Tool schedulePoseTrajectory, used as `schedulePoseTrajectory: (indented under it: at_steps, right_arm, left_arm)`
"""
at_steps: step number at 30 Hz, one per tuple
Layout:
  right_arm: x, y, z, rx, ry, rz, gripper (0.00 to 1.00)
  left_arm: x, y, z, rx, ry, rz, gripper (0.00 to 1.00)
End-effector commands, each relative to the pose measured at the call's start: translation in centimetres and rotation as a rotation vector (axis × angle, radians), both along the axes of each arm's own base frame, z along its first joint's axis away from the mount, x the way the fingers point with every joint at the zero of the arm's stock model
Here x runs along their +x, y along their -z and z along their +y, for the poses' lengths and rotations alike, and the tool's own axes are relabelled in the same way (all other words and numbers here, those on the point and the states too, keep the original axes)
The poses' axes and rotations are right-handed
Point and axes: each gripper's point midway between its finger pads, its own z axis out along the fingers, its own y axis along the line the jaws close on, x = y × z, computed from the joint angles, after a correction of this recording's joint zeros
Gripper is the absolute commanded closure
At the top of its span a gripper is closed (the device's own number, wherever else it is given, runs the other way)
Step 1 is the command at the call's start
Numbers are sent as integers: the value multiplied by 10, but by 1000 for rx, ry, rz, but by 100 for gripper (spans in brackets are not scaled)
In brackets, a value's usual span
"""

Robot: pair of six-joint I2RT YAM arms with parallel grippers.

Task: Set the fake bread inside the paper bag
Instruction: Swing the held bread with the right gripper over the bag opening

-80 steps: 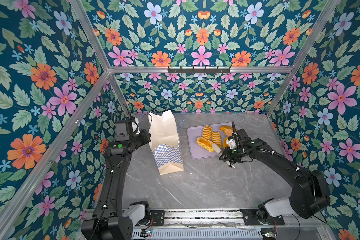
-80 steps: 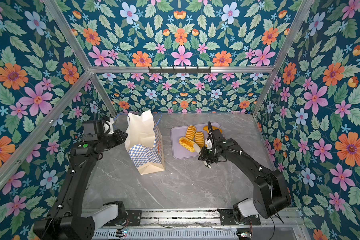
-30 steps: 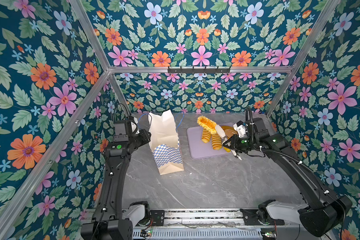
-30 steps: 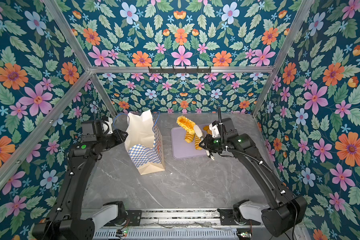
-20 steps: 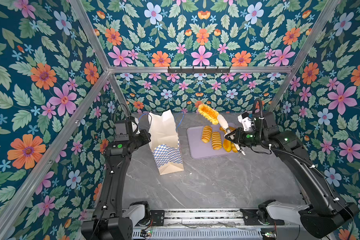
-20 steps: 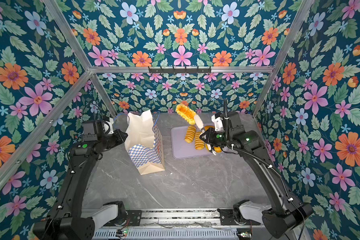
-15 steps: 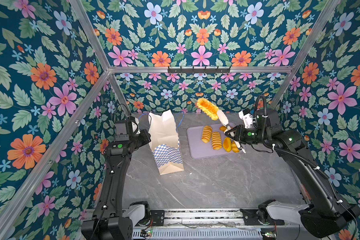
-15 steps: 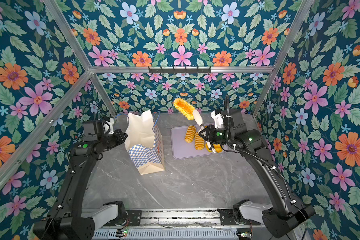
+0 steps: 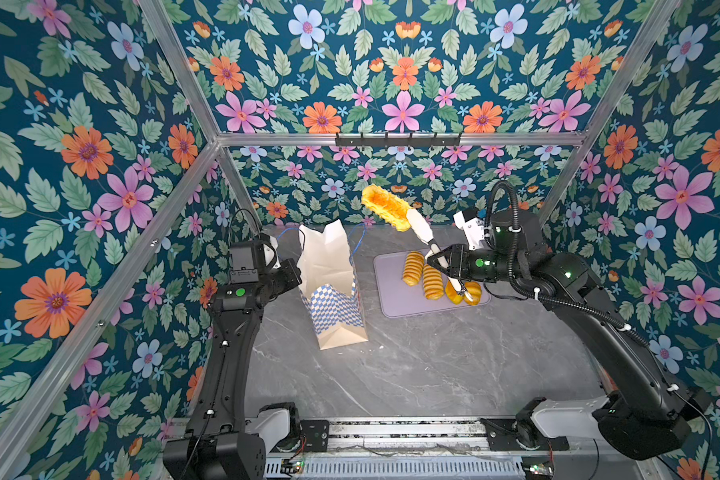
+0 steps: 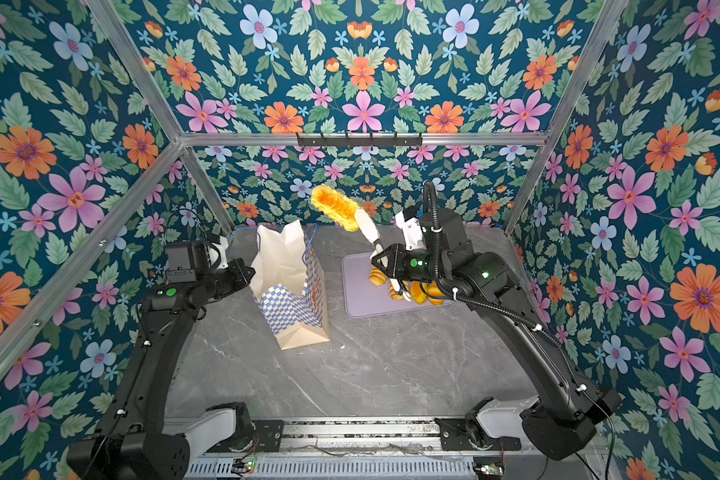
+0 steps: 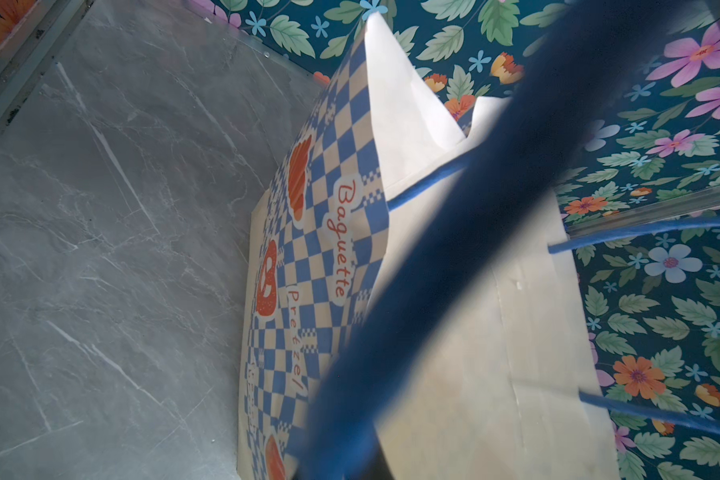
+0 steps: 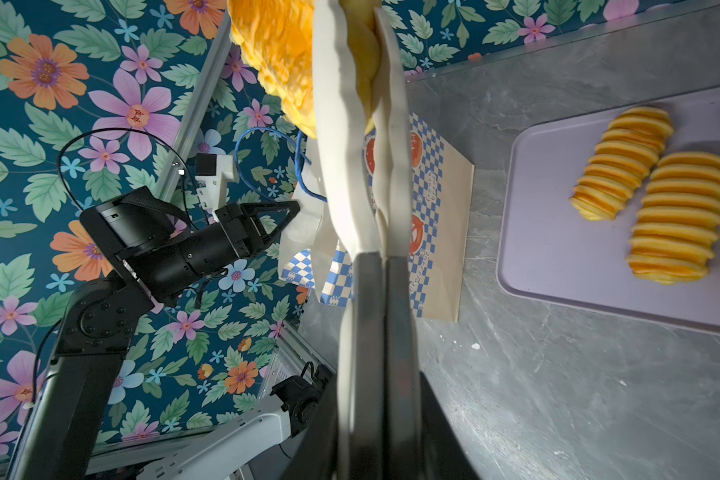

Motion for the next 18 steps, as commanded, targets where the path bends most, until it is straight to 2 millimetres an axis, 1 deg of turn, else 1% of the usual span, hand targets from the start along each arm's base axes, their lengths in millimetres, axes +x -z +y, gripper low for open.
schedulePoseTrajectory:
  at_steps: [1,8,13,18]
  right_arm:
    - [4,-22,13,29,-11,-85,82]
    - [-3,-29,43,-6,-67,-123,82]
    - [-5,-26,64,-59,-91,-141,82]
    - [-6,-22,78,-139,-90,-170,83]
  left_arm:
    - [2,-3,-1,-9,4,-15,93]
    - [2,-6,-1,-12,0,-23,93]
    - [1,-6,-1,-14,-2,-24,93]
    - [0,-6,-1,-19,-4,-26,93]
